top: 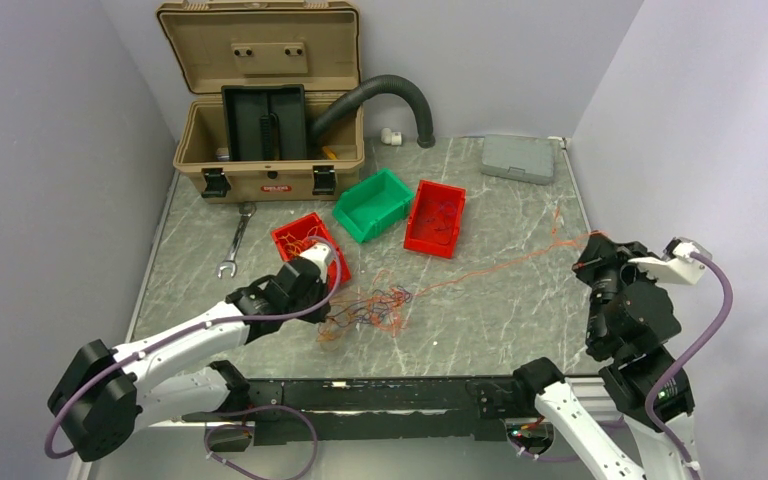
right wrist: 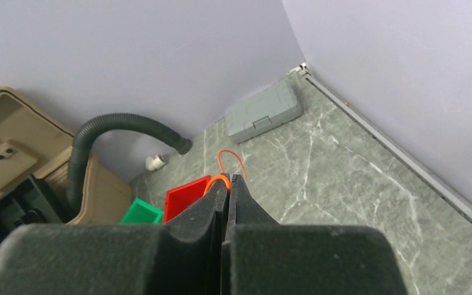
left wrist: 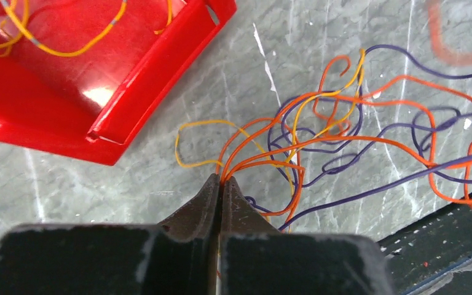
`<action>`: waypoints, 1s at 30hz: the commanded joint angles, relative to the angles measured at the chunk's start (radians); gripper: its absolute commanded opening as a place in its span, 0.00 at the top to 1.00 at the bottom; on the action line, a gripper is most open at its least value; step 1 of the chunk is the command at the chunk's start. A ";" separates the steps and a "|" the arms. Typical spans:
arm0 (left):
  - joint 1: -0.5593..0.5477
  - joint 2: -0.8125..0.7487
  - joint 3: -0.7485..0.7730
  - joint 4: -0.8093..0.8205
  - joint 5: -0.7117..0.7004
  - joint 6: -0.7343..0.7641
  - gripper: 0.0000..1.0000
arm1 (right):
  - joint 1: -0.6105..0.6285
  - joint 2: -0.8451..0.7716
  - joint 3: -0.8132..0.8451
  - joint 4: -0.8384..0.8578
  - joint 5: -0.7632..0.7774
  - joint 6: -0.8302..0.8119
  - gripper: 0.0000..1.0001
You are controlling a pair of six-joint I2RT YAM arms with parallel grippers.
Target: Untangle the cables
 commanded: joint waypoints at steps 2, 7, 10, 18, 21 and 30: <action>-0.016 -0.078 0.033 -0.025 -0.116 -0.012 0.80 | -0.003 0.004 0.017 0.130 -0.159 -0.071 1.00; -0.022 -0.113 0.121 -0.006 -0.106 0.073 0.23 | -0.003 0.096 0.082 0.151 -0.549 -0.137 1.00; -0.022 -0.068 0.226 -0.036 -0.111 0.111 0.14 | -0.003 0.146 0.112 0.158 -0.694 -0.142 1.00; -0.022 0.068 0.371 0.191 0.174 0.201 0.07 | -0.004 0.207 0.165 0.239 -0.854 -0.090 1.00; -0.031 0.139 0.421 0.248 0.217 0.170 0.01 | -0.004 0.225 0.193 0.255 -0.874 -0.073 1.00; -0.131 0.361 0.489 0.504 0.397 0.142 0.01 | -0.002 0.213 0.167 0.326 -0.854 0.025 1.00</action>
